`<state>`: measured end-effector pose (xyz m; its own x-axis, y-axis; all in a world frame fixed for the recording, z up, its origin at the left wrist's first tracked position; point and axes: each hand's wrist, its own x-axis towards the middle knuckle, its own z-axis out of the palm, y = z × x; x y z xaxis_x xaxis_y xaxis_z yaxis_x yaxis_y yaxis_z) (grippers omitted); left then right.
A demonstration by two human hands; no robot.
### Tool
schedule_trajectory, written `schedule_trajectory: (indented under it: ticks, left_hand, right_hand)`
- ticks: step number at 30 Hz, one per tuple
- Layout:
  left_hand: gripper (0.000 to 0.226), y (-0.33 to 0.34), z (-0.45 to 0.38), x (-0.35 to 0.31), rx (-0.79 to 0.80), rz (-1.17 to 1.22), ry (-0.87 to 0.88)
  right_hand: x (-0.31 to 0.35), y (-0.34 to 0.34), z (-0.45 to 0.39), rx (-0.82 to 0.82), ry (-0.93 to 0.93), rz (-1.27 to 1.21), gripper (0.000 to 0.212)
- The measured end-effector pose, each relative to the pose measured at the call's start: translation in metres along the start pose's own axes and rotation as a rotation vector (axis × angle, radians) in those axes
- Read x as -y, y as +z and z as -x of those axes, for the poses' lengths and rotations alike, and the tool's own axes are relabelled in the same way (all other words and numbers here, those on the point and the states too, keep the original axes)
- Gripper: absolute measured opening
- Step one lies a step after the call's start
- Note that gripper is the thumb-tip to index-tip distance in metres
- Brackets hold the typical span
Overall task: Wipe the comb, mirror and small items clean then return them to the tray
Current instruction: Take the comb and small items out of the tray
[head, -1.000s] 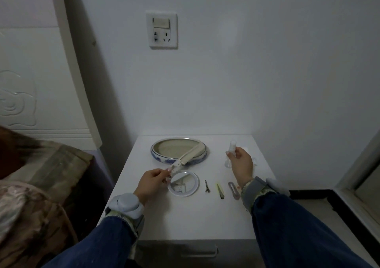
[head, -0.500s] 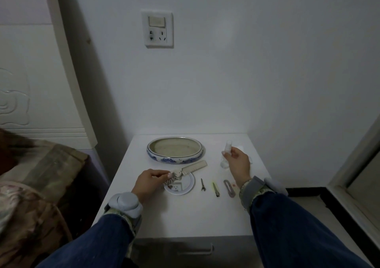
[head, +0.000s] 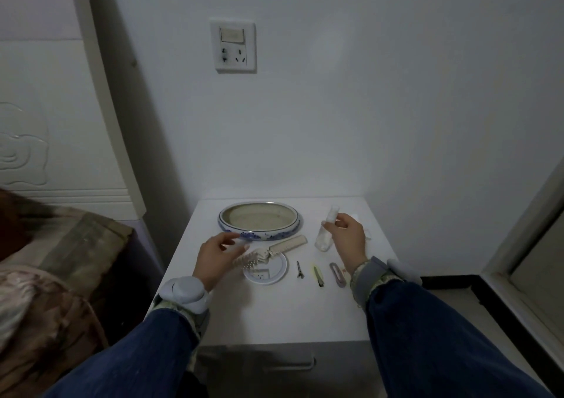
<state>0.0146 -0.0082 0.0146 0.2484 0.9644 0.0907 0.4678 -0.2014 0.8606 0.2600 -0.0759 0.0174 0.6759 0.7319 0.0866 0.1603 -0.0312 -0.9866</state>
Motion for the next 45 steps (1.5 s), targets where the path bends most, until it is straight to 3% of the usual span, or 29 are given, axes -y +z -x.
schedule_trajectory:
  ticks: [4,9,14,17,23,28,33,39,45]
  left_hand:
    - [0.022,0.006,0.002,-0.01,0.049,0.024,0.02]
    - [0.016,0.019,0.004,-0.019,0.119,0.062,0.04]
    - [0.03,0.035,0.007,-0.033,0.259,0.175,-0.026]
    - [0.039,0.042,0.005,-0.034,0.271,0.122,0.007]
    - [0.01,0.043,0.008,-0.039,0.307,0.071,0.076]
    - [0.009,0.04,0.01,-0.037,0.334,0.125,0.05]
    - [0.017,0.038,0.01,-0.038,0.322,0.113,0.07]
    - [0.013,0.029,0.008,-0.031,0.281,0.066,0.114]
    - [0.018,0.02,0.006,-0.028,0.229,0.085,0.118]
  right_hand:
    - [-0.002,-0.001,0.0,-0.002,0.009,-0.001,0.009]
    - [0.001,0.001,0.0,0.064,0.047,-0.08,0.031]
    - [0.017,0.007,0.013,0.259,0.089,-0.242,0.018]
    - [0.024,0.012,0.02,0.357,0.135,-0.31,0.014]
    - [0.027,0.018,0.028,0.446,0.179,-0.334,0.024]
    - [0.031,0.016,0.027,0.492,0.224,-0.31,0.021]
    - [0.035,0.013,0.025,0.445,0.225,-0.304,0.023]
    - [0.031,0.005,0.009,0.134,0.144,-0.203,0.024]
    - [-0.003,-0.007,-0.002,0.047,0.204,0.12,0.026]
